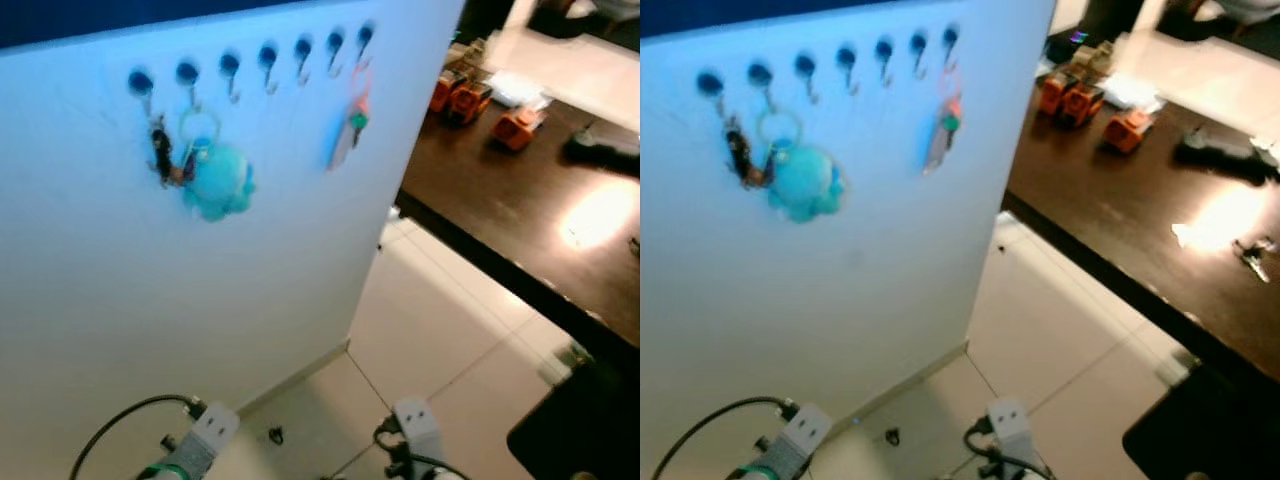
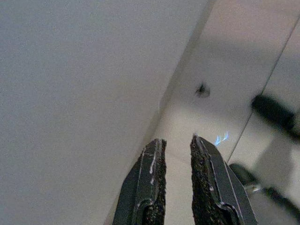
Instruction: Hang keys on a hook
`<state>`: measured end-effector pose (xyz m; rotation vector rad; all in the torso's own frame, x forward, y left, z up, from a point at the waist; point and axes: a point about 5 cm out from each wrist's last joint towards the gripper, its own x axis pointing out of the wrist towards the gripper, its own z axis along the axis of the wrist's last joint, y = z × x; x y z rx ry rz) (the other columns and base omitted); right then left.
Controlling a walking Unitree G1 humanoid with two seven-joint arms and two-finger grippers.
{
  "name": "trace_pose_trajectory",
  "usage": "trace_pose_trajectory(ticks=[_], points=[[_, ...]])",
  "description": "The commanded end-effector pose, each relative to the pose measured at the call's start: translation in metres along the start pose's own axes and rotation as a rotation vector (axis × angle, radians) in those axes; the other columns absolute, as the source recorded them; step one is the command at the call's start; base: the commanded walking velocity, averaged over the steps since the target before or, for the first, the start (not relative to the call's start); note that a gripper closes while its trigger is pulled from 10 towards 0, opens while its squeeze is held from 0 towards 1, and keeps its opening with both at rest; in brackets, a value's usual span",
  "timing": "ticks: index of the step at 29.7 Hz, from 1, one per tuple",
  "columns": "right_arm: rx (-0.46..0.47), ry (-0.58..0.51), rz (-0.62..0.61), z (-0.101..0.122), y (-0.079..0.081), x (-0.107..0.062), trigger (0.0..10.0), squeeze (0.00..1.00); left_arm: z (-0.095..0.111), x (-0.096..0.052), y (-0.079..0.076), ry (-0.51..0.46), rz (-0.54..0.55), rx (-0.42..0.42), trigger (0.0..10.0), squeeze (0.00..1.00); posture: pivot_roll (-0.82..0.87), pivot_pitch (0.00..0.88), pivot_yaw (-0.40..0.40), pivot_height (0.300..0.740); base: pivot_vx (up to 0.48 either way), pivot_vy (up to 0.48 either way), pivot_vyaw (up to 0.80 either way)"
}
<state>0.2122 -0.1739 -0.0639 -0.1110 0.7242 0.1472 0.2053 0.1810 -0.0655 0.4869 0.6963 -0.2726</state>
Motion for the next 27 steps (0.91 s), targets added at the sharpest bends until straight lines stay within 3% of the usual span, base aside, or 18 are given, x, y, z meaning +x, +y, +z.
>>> trace_pose_trajectory(ticks=[1, 2, 3, 4, 5, 7, 8, 9, 10, 13, 14, 15, 16, 17, 19, 24, 27], points=[[0.065, -0.135, -0.042, 0.027, -0.006, 0.005, 10.0, 0.0, -0.015, -0.007, -0.004, 0.015, 0.017, -0.09, 10.0, 0.0, -0.13, 0.0, 0.054, 0.74, 0.0, 0.0, -0.8], [0.065, -0.135, -0.042, 0.027, -0.006, 0.005, 10.0, 0.0, -0.015, -0.007, -0.004, 0.015, 0.017, -0.09, 10.0, 0.0, -0.13, 0.0, 0.054, 0.74, 0.0, 0.0, -0.8], [0.086, -0.206, -0.063, 0.043, -0.013, 0.006, 10.0, 0.0, -0.013, -0.008, -0.003, -0.021, 0.031, -0.122, 10.0, 0.0, -0.13, 0.0, 0.054, 0.74, 0.0, 0.0, -0.8], [0.095, -0.344, -0.089, 0.074, -0.027, 0.006, 10.0, 0.0, 0.031, 0.005, 0.019, -0.174, 0.067, -0.113, 10.0, 0.0, -0.13, 0.0, 0.052, 0.74, 0.0, 0.0, -0.8], [0.095, -0.344, -0.089, 0.074, -0.027, 0.006, 10.0, 0.0, 0.031, 0.005, 0.019, -0.174, 0.067, -0.113, 10.0, 0.0, -0.13, 0.0, 0.052, 0.74, 0.0, 0.0, -0.8], [0.086, -0.443, -0.097, 0.096, -0.036, 0.003, 10.0, 0.0, 0.093, 0.013, 0.046, -0.354, 0.081, -0.068, 10.0, 0.0, -0.12, 0.0, 0.049, 0.74, 0.0, 0.0, -0.8], [0.086, -0.443, -0.097, 0.096, -0.036, 0.003, 10.0, 0.0, 0.093, 0.013, 0.046, -0.354, 0.081, -0.068, 10.0, 0.0, -0.12, 0.0, 0.049, 0.74, 0.0, 0.0, -0.8], [0.068, -0.504, -0.094, 0.109, -0.04, 0.001, 10.0, 0.0, 0.119, 0.01, 0.056, -0.456, 0.06, -0.051, 10.0, 0.0, -0.12, 0.002, 0.048, 0.74, 0.0, 0.0, -0.8], [0.056, -0.539, -0.091, 0.116, -0.043, -0.001, 10.0, 0.0, 0.13, 0.006, 0.059, -0.511, 0.042, -0.043, 10.0, 0.0, -0.12, 0.004, 0.047, 0.74, 0.0, 0.0, -0.8], [0.042, -0.581, -0.089, 0.125, -0.046, -0.004, 10.0, 0.0, 0.143, 0.0, 0.062, -0.583, 0.02, -0.041, 10.0, 0.0, -0.11, 0.01, 0.046, 0.74, 0.0, 0.0, -0.8], [0.03, -0.626, -0.091, 0.133, -0.049, -0.007, 10.0, 0.0, 0.157, -0.009, 0.066, -0.664, 0.005, -0.053, 10.0, 0.0, -0.11, 0.015, 0.046, 0.74, 0.0, 0.0, -0.8], [0.03, -0.626, -0.091, 0.133, -0.049, -0.007, 10.0, 0.0, 0.157, -0.009, 0.066, -0.664, 0.005, -0.053, 10.0, 0.0, -0.11, 0.015, 0.046, 0.74, 0.0, 0.0, -0.8], [0.022, -0.676, -0.096, 0.143, -0.053, -0.011, 10.0, 0.0, 0.172, -0.018, 0.068, -0.741, -0.011, -0.068, 10.0, 0.0, -0.11, 0.019, 0.047, 0.74, 0.0, 0.0, -0.8], [0.022, -0.676, -0.096, 0.143, -0.053, -0.011, 10.0, 0.0, 0.172, -0.018, 0.068, -0.741, -0.011, -0.068, 10.0, 0.0, -0.11, 0.019, 0.047, 0.74, 0.0, 0.0, -0.8], [0.018, -0.74, -0.102, 0.155, -0.057, -0.016, 10.0, 0.0, 0.188, -0.03, 0.07, -0.831, -0.03, -0.078, 10.0, 0.0, -0.12, 0.02, 0.048, 0.74, 0.0, 0.0, -0.8], [-0.009, -0.878, -0.067, 0.184, -0.056, -0.03, 10.0, 0.0, 0.218, -0.05, 0.047, -0.934, -0.203, 0.014, 10.0, 0.0, -0.14, 0.031, 0.055, 0.74, 0.0, 0.0, -0.8], [-0.014, -0.894, -0.06, 0.187, -0.054, -0.032, 10.0, 0.0, 0.221, -0.054, 0.039, -0.94, -0.245, 0.059, 10.0, 0.0, -0.14, 0.032, 0.057, 0.74, 0.0, 0.0, -0.8]])
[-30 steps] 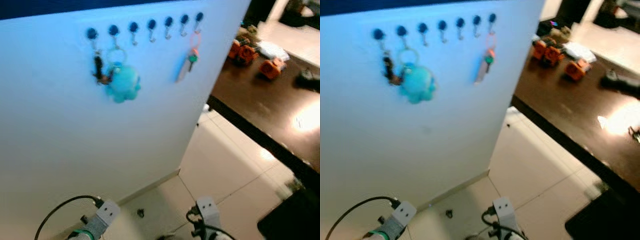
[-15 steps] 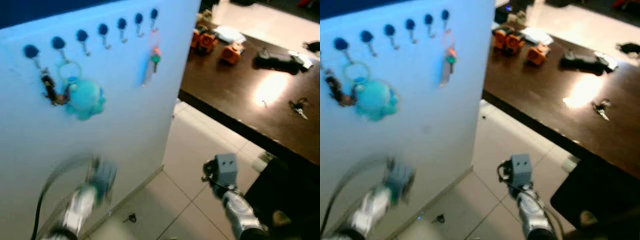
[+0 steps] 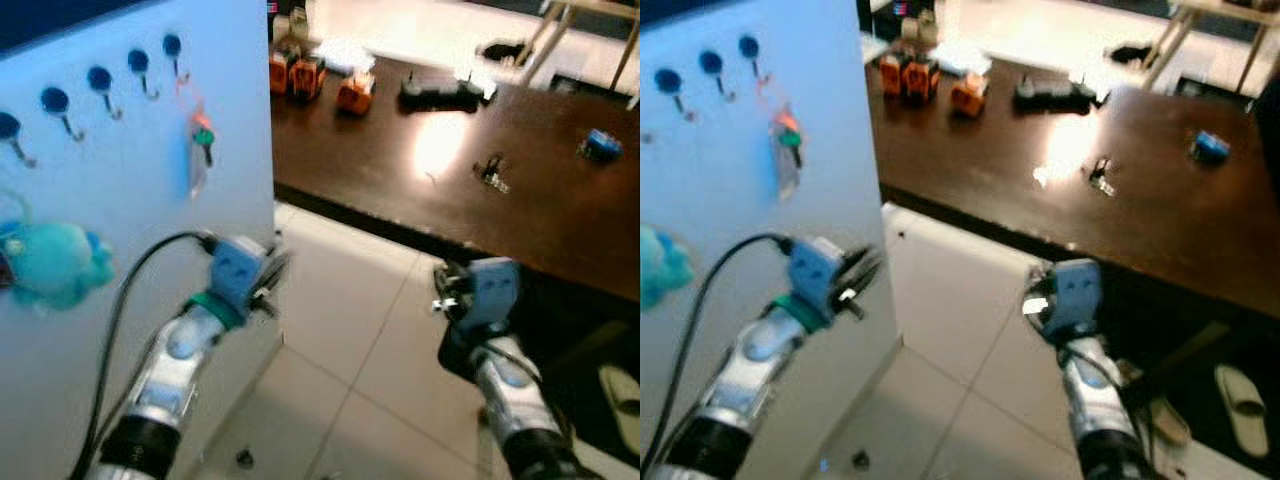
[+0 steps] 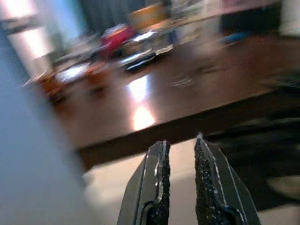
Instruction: Hang keys on a hook
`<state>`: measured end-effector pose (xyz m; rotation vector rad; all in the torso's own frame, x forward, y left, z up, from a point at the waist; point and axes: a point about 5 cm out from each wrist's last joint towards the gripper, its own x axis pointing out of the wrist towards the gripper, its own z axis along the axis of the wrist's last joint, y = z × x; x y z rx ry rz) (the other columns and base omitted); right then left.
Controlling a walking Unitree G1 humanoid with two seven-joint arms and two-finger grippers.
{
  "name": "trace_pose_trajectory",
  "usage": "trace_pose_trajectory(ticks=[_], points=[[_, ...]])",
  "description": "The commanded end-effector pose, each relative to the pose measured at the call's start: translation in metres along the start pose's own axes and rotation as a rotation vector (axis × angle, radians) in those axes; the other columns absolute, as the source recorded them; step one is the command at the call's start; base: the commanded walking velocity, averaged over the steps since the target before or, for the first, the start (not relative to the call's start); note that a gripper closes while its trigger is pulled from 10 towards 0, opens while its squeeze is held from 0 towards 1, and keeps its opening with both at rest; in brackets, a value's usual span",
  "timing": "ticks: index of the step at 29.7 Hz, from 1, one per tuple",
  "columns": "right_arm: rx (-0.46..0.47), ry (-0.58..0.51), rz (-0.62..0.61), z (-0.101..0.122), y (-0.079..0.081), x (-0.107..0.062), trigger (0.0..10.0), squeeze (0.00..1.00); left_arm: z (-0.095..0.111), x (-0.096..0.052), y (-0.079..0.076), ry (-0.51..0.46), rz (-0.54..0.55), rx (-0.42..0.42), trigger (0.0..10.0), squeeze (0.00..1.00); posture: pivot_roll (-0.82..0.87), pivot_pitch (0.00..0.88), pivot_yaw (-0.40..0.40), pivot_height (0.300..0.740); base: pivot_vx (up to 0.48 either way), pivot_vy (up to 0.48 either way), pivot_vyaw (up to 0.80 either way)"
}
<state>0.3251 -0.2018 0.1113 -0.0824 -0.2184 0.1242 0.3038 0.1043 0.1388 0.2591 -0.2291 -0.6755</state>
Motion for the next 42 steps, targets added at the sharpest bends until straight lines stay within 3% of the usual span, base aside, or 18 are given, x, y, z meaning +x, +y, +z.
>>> trace_pose_trajectory(ticks=[1, 10, 15, 21, 24, 31, 42], points=[[0.017, 0.046, 0.003, -0.011, 0.002, -0.008, 10.0, 0.0, -0.008, -0.003, -0.003, 0.051, -0.026, -0.003, 10.0, 0.0, -0.14, 0.032, 0.057, 0.74, 0.0, 0.0, -0.8], [0.006, 0.025, 0.014, -0.008, 0.007, -0.017, 10.0, 0.0, -0.006, -0.005, -0.01, 0.064, 0.009, 0.027, 10.0, 0.0, -0.15, 0.042, 0.065, 0.74, 0.0, 0.0, -0.8], [0.005, -0.038, 0.048, 0.009, 0.016, -0.01, 10.0, 0.0, 0.01, 0.008, -0.015, 0.028, 0.095, -0.058, 10.0, 0.0, -0.14, 0.045, 0.064, 0.74, 0.0, 0.0, -0.8], [0.006, -0.073, 0.055, 0.02, 0.018, -0.005, 10.0, 0.0, 0.02, 0.013, -0.014, 0.008, 0.103, -0.068, 10.0, 0.0, -0.14, 0.045, 0.064, 0.74, 0.0, 0.0, -0.8], [0.003, -0.127, 0.071, 0.036, 0.023, 0.001, 10.0, 0.0, 0.03, 0.02, -0.004, 0.003, 0.158, -0.085, 10.0, 0.0, -0.15, 0.045, 0.068, 0.74, 0.0, 0.0, -0.8], [0.002, -0.138, 0.093, 0.04, 0.033, 0.0, 10.0, 0.0, 0.028, 0.019, 0.01, 0.034, 0.219, -0.099, 10.0, 0.0, -0.15, 0.047, 0.068, 0.74, 0.0, 0.0, -0.8], [-0.054, -0.176, 0.13, 0.052, 0.049, 0.007, 10.0, 0.0, 0.028, 0.019, 0.027, 0.077, 0.339, -0.02, 10.0, 0.0, -0.15, 0.049, 0.066, 0.74, 0.113, 0.0, -0.63]])
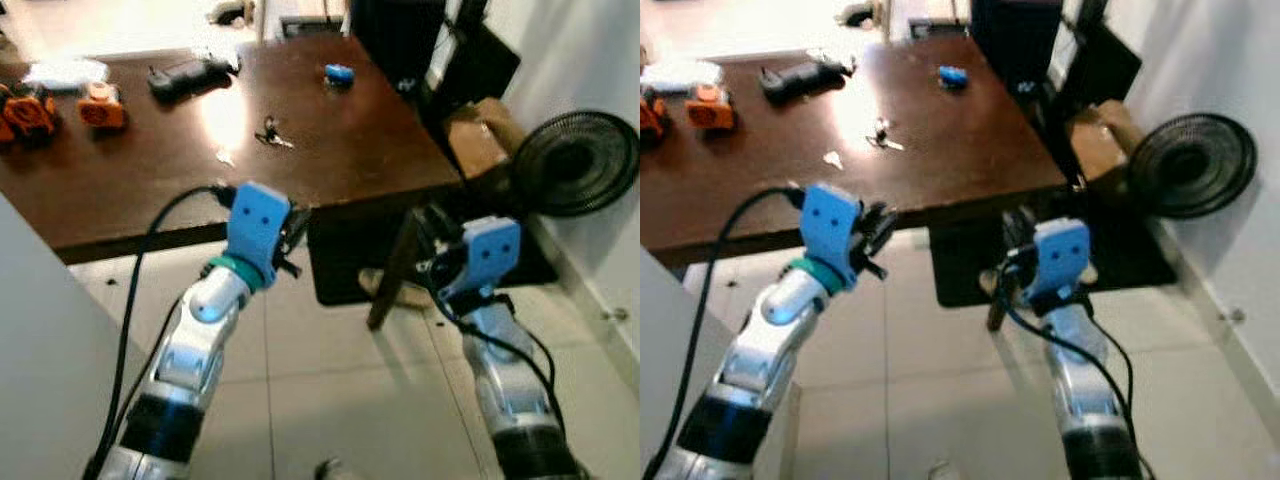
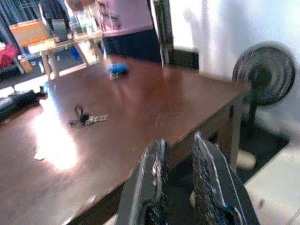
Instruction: Hang keys on a hook
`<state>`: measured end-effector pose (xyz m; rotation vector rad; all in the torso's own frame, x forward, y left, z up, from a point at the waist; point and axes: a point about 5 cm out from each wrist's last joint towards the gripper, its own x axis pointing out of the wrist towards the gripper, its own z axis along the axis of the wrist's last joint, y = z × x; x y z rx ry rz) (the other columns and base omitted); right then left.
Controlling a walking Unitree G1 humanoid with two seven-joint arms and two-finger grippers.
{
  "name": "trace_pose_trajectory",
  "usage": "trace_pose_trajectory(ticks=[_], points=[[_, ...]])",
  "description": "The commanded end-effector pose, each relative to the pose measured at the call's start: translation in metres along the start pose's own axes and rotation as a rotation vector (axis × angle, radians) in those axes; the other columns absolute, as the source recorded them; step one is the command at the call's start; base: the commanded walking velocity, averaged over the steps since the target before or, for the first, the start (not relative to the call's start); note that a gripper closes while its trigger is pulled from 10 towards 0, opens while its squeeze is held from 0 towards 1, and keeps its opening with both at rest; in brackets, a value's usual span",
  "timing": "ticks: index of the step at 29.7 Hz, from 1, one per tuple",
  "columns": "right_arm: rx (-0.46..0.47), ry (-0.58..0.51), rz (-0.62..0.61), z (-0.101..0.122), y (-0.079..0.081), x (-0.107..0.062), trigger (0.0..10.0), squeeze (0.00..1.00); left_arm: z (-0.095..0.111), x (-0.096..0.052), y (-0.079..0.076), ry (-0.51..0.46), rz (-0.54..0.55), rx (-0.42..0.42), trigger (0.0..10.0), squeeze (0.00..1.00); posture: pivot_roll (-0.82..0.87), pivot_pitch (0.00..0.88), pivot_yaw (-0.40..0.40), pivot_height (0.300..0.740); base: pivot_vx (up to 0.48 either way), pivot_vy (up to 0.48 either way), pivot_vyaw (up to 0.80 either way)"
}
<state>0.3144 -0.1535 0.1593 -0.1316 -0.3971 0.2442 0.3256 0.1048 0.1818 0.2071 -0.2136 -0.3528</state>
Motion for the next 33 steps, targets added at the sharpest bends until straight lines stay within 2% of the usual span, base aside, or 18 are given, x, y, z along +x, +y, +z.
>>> trace_pose_trajectory(ticks=[1, 5, 10, 14, 18, 33], points=[[-0.005, 0.004, 0.013, 0.0, 0.004, 0.001, 10.0, 0.0, -0.006, -0.002, 0.002, 0.031, 0.017, 0.01, 10.0, 0.0, -0.15, 0.049, 0.066, 0.74, 0.48, 0.0, 0.0], [-0.006, -0.018, 0.016, 0.008, 0.01, 0.01, 10.0, 0.0, -0.008, -0.001, 0.008, 0.048, 0.064, 0.059, 10.0, 0.0, -0.14, 0.048, 0.06, 0.74, 0.48, 0.0, 0.0], [0.004, -0.029, 0.017, 0.012, 0.01, 0.011, 10.0, 0.0, -0.008, -0.002, 0.008, 0.05, 0.066, 0.061, 10.0, 0.0, -0.14, 0.046, 0.057, 0.74, 0.48, 0.0, 0.0], [-0.059, -0.013, 0.018, 0.012, 0.006, 0.012, 10.0, 0.0, -0.009, -0.003, 0.007, 0.056, 0.069, 0.055, 10.0, 0.0, -0.14, 0.044, 0.053, 0.74, 0.48, 0.0, 0.6], [-0.067, -0.007, 0.019, 0.012, 0.006, 0.012, 10.0, 0.0, -0.009, -0.002, 0.006, 0.056, 0.068, 0.053, 10.0, 0.0, -0.14, 0.044, 0.053, 0.74, 0.48, 0.0, 0.53], [-0.034, -0.003, -0.007, 0.011, 0.0, 0.009, 10.0, 0.0, -0.012, -0.003, 0.0, 0.056, 0.039, 0.053, 10.0, 0.0, -0.15, 0.051, 0.055, 0.74, 0.48, 0.0, 0.0]])
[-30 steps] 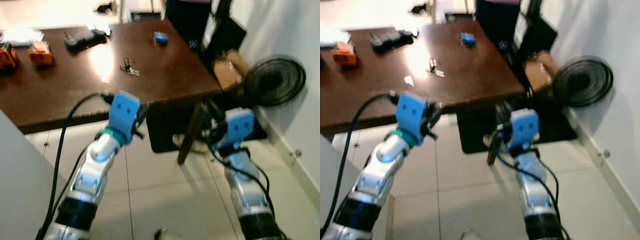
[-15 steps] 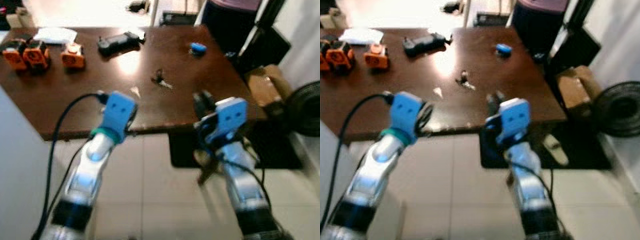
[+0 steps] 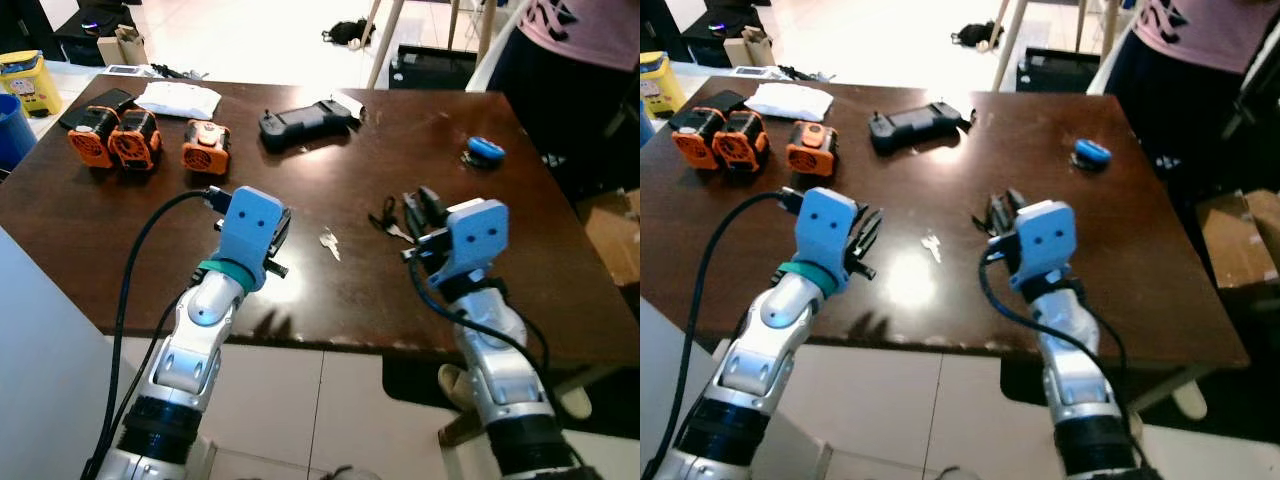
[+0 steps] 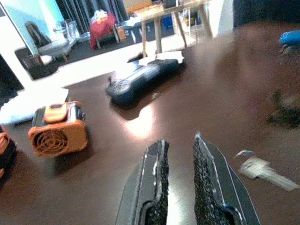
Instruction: Hang keys on a hook
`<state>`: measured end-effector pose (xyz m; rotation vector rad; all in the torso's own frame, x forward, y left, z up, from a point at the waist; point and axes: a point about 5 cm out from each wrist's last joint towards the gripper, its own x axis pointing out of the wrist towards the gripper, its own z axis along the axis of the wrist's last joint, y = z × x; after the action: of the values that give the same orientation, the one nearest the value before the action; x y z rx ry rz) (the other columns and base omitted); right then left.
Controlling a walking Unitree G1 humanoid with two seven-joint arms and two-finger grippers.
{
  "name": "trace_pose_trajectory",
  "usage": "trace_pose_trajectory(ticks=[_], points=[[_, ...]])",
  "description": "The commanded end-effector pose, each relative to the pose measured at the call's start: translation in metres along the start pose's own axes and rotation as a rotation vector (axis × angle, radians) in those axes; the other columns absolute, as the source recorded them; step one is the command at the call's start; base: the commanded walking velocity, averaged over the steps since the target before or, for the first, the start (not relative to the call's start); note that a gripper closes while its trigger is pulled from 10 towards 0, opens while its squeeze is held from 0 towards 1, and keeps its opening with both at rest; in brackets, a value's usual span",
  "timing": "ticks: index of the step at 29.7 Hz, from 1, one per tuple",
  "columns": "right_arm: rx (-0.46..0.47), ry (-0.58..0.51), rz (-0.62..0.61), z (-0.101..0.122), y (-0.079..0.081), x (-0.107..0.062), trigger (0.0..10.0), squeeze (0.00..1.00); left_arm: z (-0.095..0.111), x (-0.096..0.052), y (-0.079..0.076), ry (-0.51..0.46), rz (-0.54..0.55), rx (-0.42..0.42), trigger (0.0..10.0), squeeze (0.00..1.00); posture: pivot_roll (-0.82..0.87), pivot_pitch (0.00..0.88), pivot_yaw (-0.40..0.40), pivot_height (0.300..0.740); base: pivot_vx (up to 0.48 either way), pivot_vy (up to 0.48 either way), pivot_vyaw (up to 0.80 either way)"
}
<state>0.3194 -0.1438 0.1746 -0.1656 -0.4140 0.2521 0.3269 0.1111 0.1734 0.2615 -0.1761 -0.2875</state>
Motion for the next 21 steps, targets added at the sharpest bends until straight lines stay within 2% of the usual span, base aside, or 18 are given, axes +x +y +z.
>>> trace_pose_trajectory(ticks=[1, 3, 5, 6, 7, 8, 10, 13, 21], points=[[0.003, 0.012, -0.026, -0.002, -0.007, -0.004, 10.0, 0.0, -0.003, -0.001, -0.006, 0.004, -0.033, 0.002, 10.0, 0.0, -0.15, 0.051, 0.056, 0.74, 0.472, 0.0, 0.0], [0.003, 0.012, -0.026, -0.002, -0.007, -0.004, 10.0, 0.0, -0.003, -0.001, -0.006, 0.004, -0.033, 0.002, 10.0, 0.0, -0.15, 0.051, 0.056, 0.74, 0.472, 0.0, 0.0], [0.001, 0.02, -0.038, -0.003, -0.011, -0.006, 10.0, 0.0, -0.014, -0.008, -0.02, 0.053, -0.197, 0.03, 10.0, 0.0, -0.15, 0.058, 0.058, 0.74, 0.135, 0.0, 0.0], [0.001, 0.02, -0.038, -0.003, -0.011, -0.006, 10.0, 0.0, -0.014, -0.008, -0.02, 0.053, -0.197, 0.03, 10.0, 0.0, -0.15, 0.058, 0.058, 0.74, 0.0, 0.0, 0.0], [-0.003, 0.027, -0.046, -0.004, -0.013, -0.007, 10.0, 0.0, -0.028, -0.017, -0.029, 0.107, -0.338, 0.08, 10.0, 0.0, -0.15, 0.061, 0.061, 0.74, 0.0, 0.0, 0.0], [-0.003, 0.027, -0.046, -0.004, -0.013, -0.007, 10.0, 0.0, -0.028, -0.017, -0.029, 0.107, -0.338, 0.08, 10.0, 0.0, -0.15, 0.061, 0.061, 0.74, 0.0, 0.0, 0.0], [-0.013, 0.038, -0.065, -0.006, -0.018, -0.009, 10.0, 0.0, -0.057, -0.033, -0.036, 0.222, -0.53, 0.212, 10.0, 0.0, -0.15, 0.067, 0.065, 0.74, 0.0, 0.0, 0.0], [-0.019, 0.044, -0.079, -0.007, -0.022, -0.011, 10.0, 0.0, -0.067, -0.037, -0.033, 0.275, -0.562, 0.26, 10.0, 0.0, -0.16, 0.07, 0.071, 0.74, 0.0, 0.0, 0.0], [-0.024, 0.05, -0.099, -0.007, -0.027, -0.016, 10.0, 0.0, -0.071, -0.035, -0.028, 0.297, -0.586, 0.295, 10.0, 0.0, -0.16, 0.079, 0.084, 0.74, 0.0, 0.0, 0.0]])
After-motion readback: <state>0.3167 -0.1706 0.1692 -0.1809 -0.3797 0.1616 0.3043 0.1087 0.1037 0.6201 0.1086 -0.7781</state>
